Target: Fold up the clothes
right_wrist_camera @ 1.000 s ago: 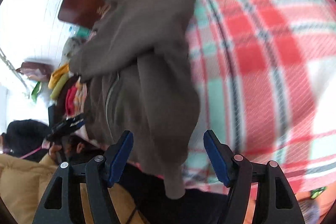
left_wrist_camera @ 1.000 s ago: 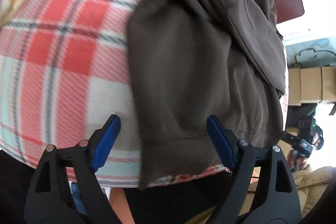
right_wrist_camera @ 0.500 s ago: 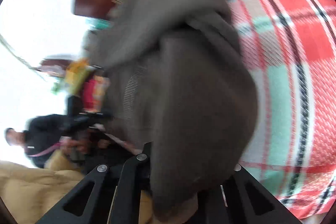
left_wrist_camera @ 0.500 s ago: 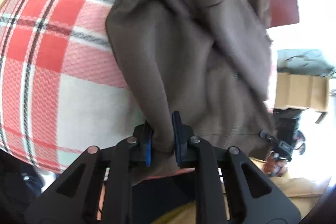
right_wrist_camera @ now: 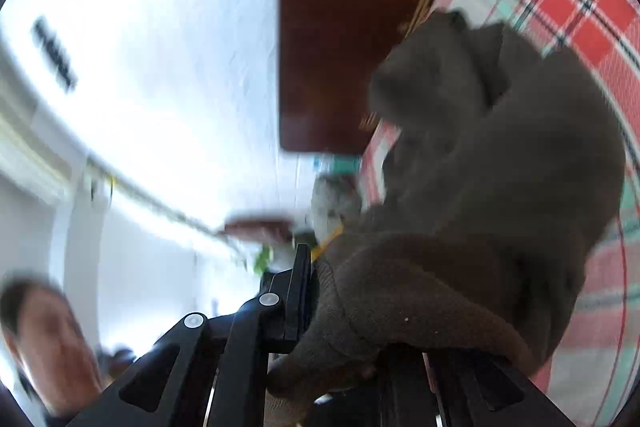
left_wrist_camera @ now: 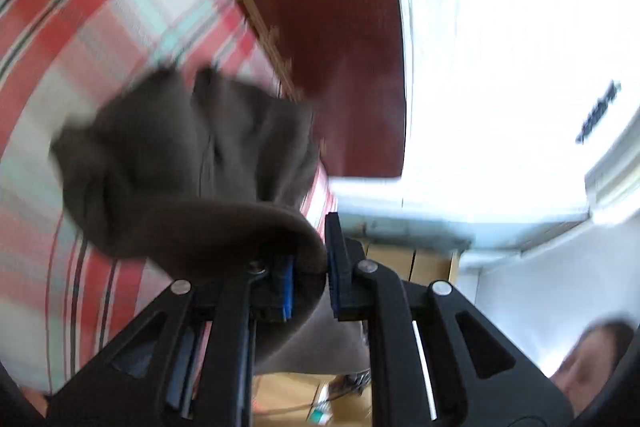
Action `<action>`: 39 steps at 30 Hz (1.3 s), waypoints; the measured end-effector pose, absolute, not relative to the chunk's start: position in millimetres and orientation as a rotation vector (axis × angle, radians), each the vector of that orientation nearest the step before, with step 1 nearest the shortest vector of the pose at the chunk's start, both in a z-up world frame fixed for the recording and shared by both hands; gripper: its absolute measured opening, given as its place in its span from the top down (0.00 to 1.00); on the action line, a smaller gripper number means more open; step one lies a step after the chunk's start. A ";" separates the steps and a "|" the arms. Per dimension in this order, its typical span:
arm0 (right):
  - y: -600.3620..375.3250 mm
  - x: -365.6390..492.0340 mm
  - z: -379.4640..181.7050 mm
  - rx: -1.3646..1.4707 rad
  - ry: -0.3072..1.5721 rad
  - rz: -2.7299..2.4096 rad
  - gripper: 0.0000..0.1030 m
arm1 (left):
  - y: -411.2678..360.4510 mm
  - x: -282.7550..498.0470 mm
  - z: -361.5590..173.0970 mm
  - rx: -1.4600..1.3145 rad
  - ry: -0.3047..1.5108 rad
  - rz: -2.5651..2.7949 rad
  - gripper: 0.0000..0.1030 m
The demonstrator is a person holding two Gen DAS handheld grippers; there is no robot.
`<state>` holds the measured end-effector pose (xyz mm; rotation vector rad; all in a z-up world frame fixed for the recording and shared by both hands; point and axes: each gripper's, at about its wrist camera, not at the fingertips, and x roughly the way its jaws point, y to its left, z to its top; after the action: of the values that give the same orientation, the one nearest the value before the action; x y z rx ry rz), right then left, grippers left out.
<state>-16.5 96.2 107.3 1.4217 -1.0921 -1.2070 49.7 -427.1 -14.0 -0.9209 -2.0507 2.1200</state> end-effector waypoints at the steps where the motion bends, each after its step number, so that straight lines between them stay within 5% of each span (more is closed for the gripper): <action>1: 94.9 -30.2 96.7 1.455 -1.139 -1.213 0.86 | -437.9 33.9 -22.1 -0.918 -2.105 2.106 0.86; 4: 91.0 -71.1 65.1 1.553 -1.283 -1.227 0.83 | -456.2 -5.5 -46.3 -0.989 -2.160 2.114 0.86; 7: 87.6 -102.0 38.4 1.635 -1.369 -1.250 0.69 | -462.5 -33.6 -62.1 -1.094 -2.142 2.134 0.82; 9: 90.3 -115.8 25.6 1.690 -1.375 -1.284 0.58 | -461.5 -41.1 -69.1 -1.128 -2.151 2.150 0.64; 13: 85.0 -121.9 15.6 1.722 -1.333 -1.286 0.58 | -449.2 -26.5 -43.6 -1.073 -1.981 2.316 0.47; 16: 82.7 -123.3 20.9 1.706 -1.248 -1.291 0.64 | -415.6 -11.6 -4.8 -1.049 -1.657 2.505 0.33; 20: 82.5 -130.3 31.4 1.657 -1.183 -1.305 0.88 | -371.4 -9.8 24.9 -1.145 -1.240 2.652 0.33; 24: 80.4 -136.5 24.7 1.675 -1.164 -1.312 0.88 | -353.3 -29.3 2.9 -1.246 -1.091 2.612 0.31; 28: 83.3 -138.4 9.4 1.704 -1.221 -1.258 0.86 | -362.7 -65.1 -72.3 -1.557 -1.097 2.574 0.32; 30: 90.2 -136.7 14.4 1.671 -1.238 -1.231 0.76 | -373.1 -69.8 -95.1 -1.568 -1.144 2.561 0.38; 33: 118.4 -132.7 41.2 1.562 -1.282 -1.255 0.55 | -384.1 -64.9 -88.0 -1.528 -1.236 2.521 0.38; 35: 142.8 -131.3 66.1 1.450 -1.301 -1.298 0.55 | -391.0 -52.9 -69.9 -1.445 -1.256 2.557 0.37; 39: 134.7 -114.8 125.0 1.359 -0.938 -1.411 0.55 | -403.1 -31.6 -48.2 -1.348 -1.280 2.647 0.35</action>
<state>-114.8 134.7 125.0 1.3591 -0.9382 -1.4107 -31.6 -403.1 -48.2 -1.3478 -1.2799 2.6471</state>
